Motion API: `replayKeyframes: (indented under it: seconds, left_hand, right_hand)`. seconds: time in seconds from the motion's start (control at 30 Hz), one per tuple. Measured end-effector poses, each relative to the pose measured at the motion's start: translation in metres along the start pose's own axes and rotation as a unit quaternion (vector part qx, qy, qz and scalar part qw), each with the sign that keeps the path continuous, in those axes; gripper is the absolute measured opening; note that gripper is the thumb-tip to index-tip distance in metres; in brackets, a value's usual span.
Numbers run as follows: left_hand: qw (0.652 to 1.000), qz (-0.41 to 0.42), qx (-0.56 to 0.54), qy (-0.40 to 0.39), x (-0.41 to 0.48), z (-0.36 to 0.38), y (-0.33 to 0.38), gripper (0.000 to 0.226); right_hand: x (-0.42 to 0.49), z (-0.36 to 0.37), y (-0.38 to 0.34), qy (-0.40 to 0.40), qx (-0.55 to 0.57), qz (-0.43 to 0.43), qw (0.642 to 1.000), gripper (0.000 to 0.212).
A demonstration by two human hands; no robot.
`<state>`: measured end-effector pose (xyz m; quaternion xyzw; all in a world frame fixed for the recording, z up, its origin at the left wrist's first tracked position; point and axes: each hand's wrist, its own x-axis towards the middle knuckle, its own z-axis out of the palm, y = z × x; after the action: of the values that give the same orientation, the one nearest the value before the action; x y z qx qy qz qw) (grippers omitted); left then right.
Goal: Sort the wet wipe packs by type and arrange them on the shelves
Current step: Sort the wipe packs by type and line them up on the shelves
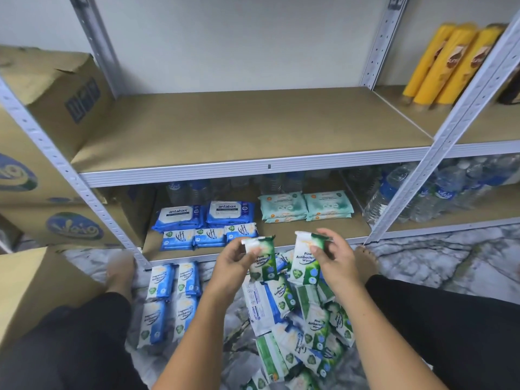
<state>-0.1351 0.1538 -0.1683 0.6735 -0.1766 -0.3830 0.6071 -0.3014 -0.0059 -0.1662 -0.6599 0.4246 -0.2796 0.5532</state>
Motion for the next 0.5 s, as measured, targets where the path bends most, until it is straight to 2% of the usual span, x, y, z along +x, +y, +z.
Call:
replayKeyframes:
  seconds: [0.07, 0.17, 0.23, 0.3, 0.5]
  left_hand:
    - [1.000, 0.006, 0.001, 0.006, 0.004, 0.002, 0.006, 0.034]
    - [0.997, -0.003, 0.074, 0.026, 0.008, 0.002, -0.005, 0.070]
    - [0.994, -0.007, 0.107, 0.029, 0.005, 0.004, -0.012, 0.077]
    - [0.992, -0.013, 0.124, 0.025, 0.001, 0.009, -0.010, 0.078]
    - [0.989, -0.041, 0.141, -0.015, -0.003, 0.017, -0.007, 0.057]
  right_hand:
    - [0.004, 0.002, -0.004, 0.000, 0.000, -0.011, 1.000, 0.033]
    - [0.004, 0.004, 0.003, -0.003, -0.017, -0.002, 1.000, 0.032]
    - [0.002, 0.005, 0.013, -0.001, -0.025, 0.007, 1.000, 0.030]
    - [0.000, 0.006, 0.021, -0.001, -0.028, 0.015, 0.999, 0.027]
    - [0.005, 0.005, 0.020, 0.019, -0.006, 0.045, 0.999, 0.029]
